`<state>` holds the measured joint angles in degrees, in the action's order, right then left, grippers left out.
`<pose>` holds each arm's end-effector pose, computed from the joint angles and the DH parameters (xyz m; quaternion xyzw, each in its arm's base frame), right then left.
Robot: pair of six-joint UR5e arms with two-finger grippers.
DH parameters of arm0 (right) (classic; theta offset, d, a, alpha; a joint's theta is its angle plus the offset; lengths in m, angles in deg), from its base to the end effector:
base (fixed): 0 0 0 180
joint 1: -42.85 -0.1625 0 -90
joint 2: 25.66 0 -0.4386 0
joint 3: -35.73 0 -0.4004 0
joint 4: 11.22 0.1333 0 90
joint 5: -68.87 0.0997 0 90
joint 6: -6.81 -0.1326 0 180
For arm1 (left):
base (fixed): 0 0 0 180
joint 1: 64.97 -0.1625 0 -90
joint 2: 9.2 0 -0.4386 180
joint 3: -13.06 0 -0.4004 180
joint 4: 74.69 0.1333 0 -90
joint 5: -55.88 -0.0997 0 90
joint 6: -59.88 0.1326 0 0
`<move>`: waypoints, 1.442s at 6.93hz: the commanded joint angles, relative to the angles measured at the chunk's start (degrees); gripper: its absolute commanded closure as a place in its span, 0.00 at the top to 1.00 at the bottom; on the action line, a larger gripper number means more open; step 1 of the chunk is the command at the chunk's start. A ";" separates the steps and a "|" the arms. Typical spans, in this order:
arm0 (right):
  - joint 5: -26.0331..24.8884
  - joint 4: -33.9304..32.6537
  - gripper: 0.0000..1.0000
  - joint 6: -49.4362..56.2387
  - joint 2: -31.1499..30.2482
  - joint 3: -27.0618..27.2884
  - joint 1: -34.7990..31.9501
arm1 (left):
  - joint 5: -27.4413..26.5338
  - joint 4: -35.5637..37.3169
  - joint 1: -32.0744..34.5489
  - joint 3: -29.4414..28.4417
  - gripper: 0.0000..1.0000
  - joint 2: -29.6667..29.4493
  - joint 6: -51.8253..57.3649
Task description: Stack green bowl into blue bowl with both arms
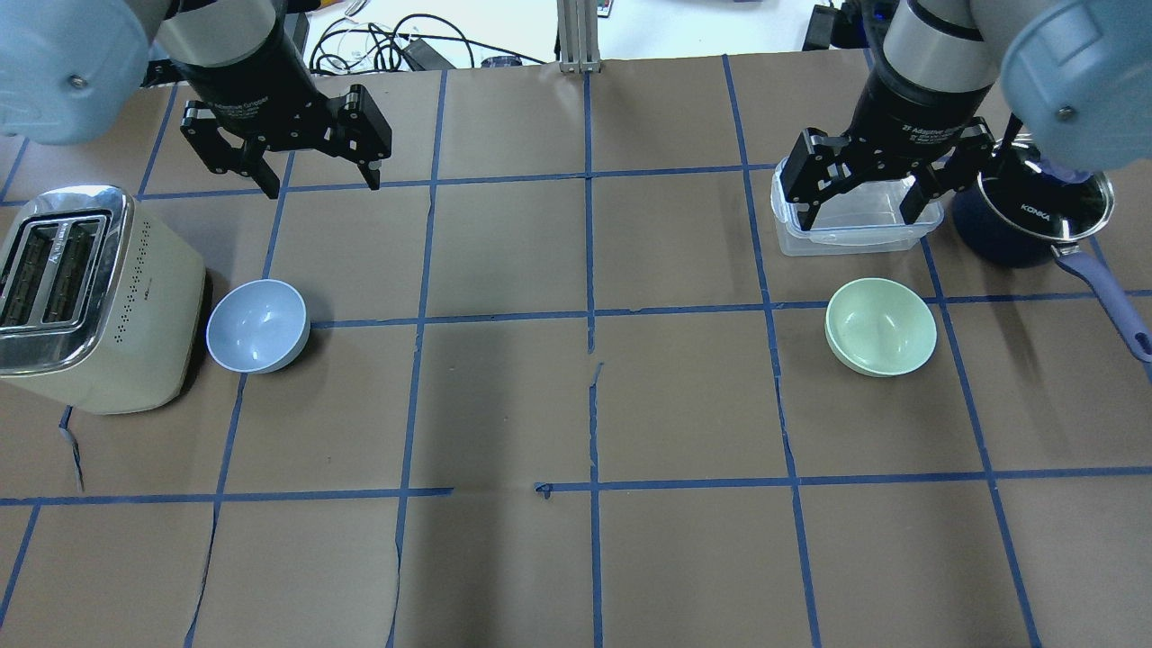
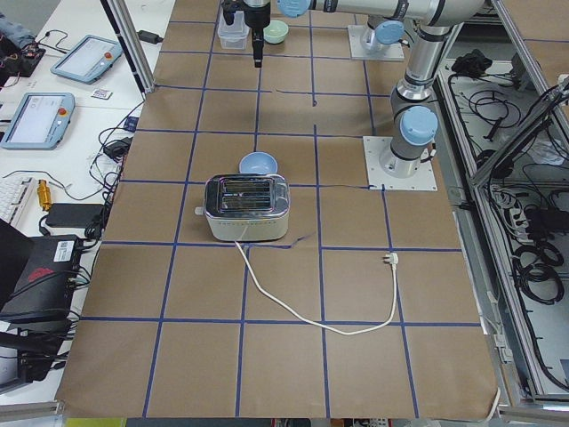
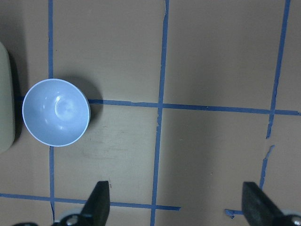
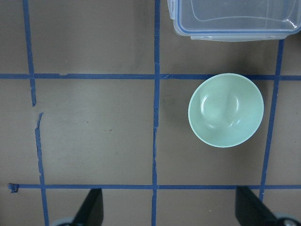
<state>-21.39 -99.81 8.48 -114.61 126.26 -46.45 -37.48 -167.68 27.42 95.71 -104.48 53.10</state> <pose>0.1266 -0.5025 0.4524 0.0085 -0.9996 -0.0261 0.0017 -0.1479 -0.5324 0.4797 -0.0380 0.9988 0.0057 0.0299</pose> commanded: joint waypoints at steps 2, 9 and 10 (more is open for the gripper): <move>-0.09 0.00 1.00 0.00 0.00 0.00 0.00 | 0.02 0.00 -0.01 0.05 1.00 0.01 0.01; -0.97 0.52 1.00 0.25 0.18 0.09 0.87 | -0.07 0.70 -0.45 0.14 1.00 -1.74 0.18; -0.97 0.01 1.00 4.96 0.53 0.09 1.66 | -0.24 0.79 -0.54 1.54 1.00 -2.80 0.18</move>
<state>-22.26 -99.56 9.66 -114.40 126.32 -45.64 -37.59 -167.06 27.01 96.17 -106.07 53.25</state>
